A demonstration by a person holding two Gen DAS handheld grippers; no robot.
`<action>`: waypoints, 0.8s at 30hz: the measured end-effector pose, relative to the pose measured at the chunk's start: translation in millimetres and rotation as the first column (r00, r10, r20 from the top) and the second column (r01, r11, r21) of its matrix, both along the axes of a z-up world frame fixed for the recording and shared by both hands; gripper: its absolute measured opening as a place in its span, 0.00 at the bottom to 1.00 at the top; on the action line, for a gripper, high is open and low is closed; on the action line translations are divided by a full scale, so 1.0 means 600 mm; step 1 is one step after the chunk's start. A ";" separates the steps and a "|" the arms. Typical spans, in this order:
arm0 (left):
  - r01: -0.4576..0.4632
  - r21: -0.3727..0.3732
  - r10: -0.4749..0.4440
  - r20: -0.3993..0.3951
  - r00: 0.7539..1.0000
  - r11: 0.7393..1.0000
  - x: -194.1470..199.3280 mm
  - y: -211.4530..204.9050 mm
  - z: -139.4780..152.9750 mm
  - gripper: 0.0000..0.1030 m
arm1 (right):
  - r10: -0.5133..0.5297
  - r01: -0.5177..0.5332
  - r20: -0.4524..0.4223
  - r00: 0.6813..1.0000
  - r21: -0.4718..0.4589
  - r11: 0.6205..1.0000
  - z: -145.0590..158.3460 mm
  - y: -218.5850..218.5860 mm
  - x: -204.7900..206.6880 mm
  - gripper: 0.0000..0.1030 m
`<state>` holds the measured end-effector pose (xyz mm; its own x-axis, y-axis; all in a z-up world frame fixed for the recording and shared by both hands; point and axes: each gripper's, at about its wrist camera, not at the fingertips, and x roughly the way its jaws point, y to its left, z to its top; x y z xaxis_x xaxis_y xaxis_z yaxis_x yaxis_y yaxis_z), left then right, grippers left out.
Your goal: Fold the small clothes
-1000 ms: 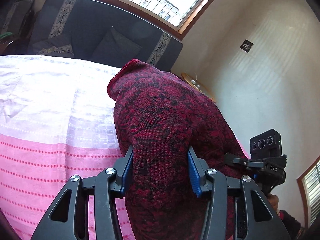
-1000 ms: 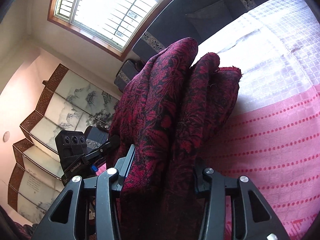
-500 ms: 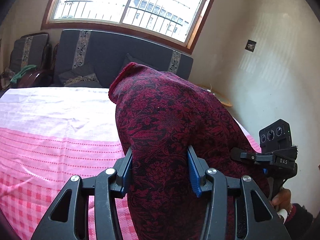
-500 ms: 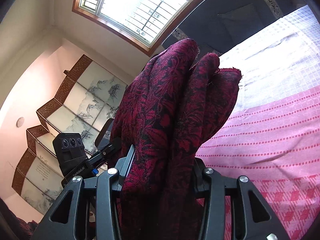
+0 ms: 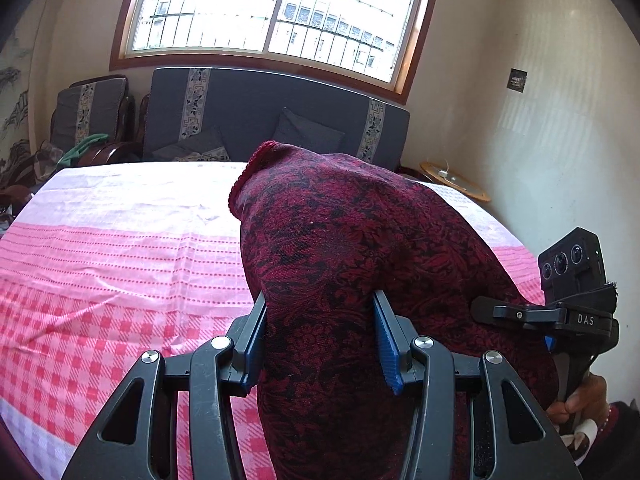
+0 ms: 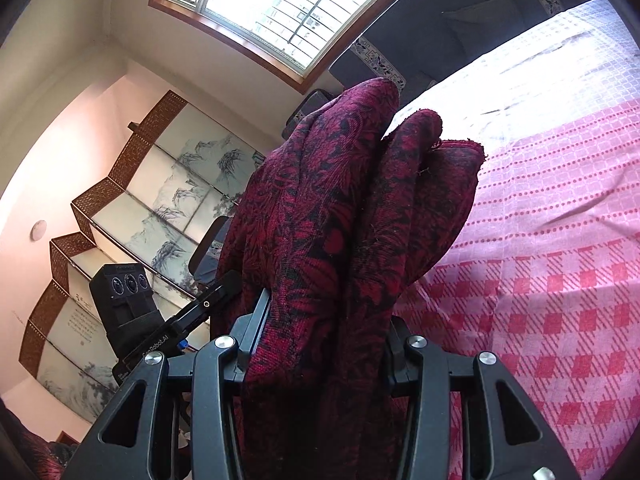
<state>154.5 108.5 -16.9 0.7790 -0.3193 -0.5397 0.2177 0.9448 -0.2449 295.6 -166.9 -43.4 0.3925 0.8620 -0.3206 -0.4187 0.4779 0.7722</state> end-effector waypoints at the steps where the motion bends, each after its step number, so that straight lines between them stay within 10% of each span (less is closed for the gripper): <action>1: -0.004 0.002 0.004 -0.005 1.000 1.000 -0.004 0.000 -0.006 0.47 | -0.003 0.003 -0.009 1.000 0.000 1.000 -0.006 0.001 -0.003 0.40; 18: -0.038 0.152 0.029 0.064 0.998 0.988 -0.047 -0.031 -0.032 0.34 | -0.019 0.016 -0.033 0.999 -0.095 0.995 -0.052 0.002 -0.049 0.42; 24: -0.120 0.204 0.101 0.098 0.990 0.972 -0.060 -0.032 -0.033 0.51 | -0.117 0.113 -0.019 0.993 -0.154 0.982 -0.037 -0.017 -0.065 0.54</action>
<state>118.3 89.1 -36.6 0.8496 -0.1160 -0.5145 0.1206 0.9924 -0.0245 256.8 -177.0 -65.3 0.4753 0.7520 -0.4566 -0.3334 0.6343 0.6975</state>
